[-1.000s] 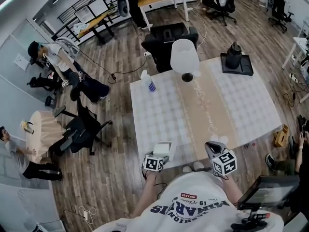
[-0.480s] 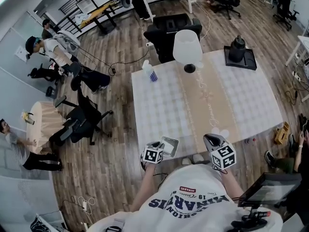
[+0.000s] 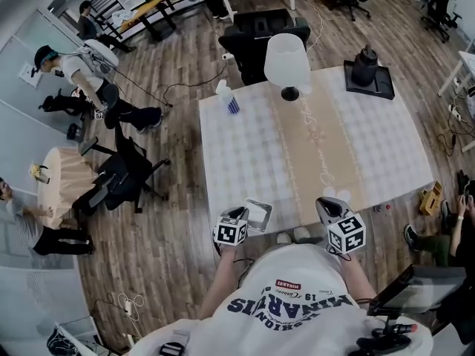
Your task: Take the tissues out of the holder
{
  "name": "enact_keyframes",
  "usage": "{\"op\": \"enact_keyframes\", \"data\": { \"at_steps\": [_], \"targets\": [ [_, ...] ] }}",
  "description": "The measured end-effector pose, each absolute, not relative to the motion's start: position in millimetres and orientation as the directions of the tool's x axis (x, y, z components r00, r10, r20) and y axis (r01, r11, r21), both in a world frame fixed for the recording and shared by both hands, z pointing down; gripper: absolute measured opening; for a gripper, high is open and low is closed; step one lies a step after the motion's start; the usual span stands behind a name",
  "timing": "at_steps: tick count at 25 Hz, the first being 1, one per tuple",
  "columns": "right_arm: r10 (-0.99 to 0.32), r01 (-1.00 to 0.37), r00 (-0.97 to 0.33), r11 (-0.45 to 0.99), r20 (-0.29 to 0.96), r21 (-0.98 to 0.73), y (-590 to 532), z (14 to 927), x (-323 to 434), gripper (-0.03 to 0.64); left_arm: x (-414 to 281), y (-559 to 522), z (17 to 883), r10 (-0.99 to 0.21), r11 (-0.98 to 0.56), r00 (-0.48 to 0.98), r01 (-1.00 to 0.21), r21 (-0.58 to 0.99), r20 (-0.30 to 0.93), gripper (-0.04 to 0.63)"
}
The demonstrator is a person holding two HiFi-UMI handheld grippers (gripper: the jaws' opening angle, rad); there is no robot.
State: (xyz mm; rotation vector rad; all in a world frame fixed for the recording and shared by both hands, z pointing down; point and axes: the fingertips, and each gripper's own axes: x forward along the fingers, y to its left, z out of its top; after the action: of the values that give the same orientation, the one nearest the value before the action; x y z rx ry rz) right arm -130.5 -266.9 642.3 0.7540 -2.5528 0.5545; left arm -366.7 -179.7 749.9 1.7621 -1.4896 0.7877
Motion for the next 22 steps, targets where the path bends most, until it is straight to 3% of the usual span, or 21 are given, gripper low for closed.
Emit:
{"op": "enact_keyframes", "data": {
  "at_steps": [5,13,22],
  "targets": [
    [-0.407,-0.575,-0.768,0.778,0.494,-0.253,-265.2,646.1,-132.1,0.011,-366.7,-196.7,704.5,-0.679,-0.105,0.181,-0.983,0.151,0.712,0.054],
    [-0.404,-0.567,-0.775,0.784,0.486,-0.253,-264.6,641.2,-133.6,0.011,-357.3,-225.3,602.2,-0.875,-0.152,0.206,-0.976,0.156,0.437,0.048],
    [-0.400,-0.553,-0.784,0.797,0.475,-0.242,-262.7,635.9,-133.0,0.011,-337.2,-218.9,504.0,-0.960,-0.239,0.257,-0.959,0.153,0.108,0.043]
  ]
}}
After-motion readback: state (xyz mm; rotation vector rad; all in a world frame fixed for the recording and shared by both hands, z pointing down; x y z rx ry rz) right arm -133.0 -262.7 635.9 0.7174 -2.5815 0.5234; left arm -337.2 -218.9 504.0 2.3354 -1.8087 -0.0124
